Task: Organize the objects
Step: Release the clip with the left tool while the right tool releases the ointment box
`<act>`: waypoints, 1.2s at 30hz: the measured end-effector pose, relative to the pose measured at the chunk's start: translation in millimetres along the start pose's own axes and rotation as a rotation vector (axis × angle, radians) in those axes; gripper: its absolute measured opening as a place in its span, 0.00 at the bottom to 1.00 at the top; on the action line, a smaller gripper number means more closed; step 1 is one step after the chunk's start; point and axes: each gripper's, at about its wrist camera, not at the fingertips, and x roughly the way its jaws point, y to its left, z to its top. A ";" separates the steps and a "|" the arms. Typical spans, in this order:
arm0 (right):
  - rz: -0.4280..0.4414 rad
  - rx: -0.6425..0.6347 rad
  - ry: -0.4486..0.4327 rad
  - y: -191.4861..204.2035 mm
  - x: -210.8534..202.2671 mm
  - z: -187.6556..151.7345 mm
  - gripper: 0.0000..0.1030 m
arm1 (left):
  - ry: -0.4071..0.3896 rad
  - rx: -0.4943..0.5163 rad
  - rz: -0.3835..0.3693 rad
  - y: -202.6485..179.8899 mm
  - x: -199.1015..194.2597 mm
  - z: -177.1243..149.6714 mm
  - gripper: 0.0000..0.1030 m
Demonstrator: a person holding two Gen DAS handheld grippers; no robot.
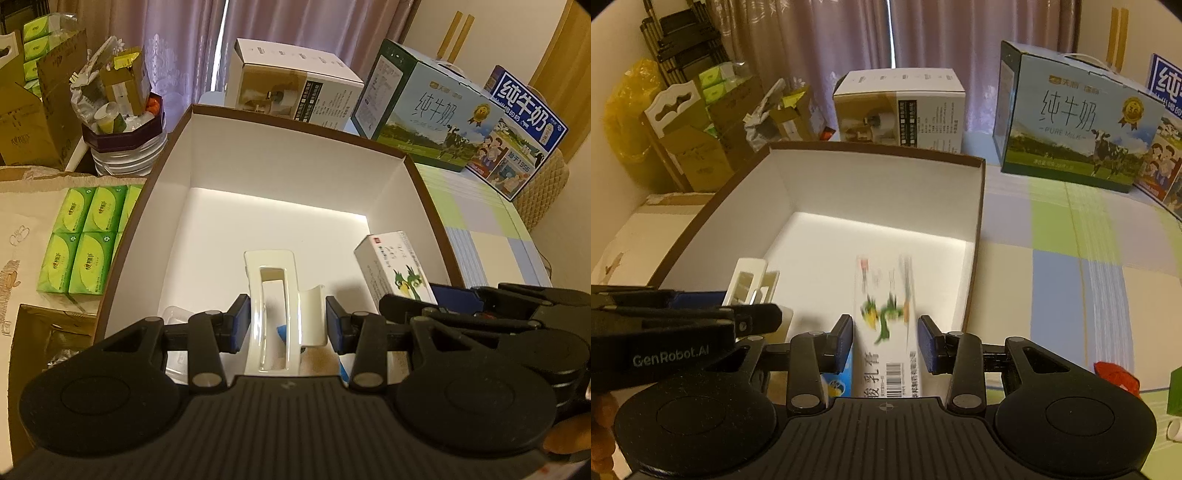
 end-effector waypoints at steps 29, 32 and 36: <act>0.090 0.039 -0.010 -12.2 -27.3 -12.3 0.35 | -0.006 -0.005 -0.015 -1.1 -9.4 -3.0 0.61; 0.100 0.040 -0.011 -11.7 -31.7 -14.9 0.35 | -0.011 -0.009 -0.012 0.0 -17.1 -7.0 0.64; 0.111 0.037 -0.016 -9.7 -39.0 -18.9 0.36 | -0.022 -0.019 -0.007 1.7 -28.5 -11.7 0.67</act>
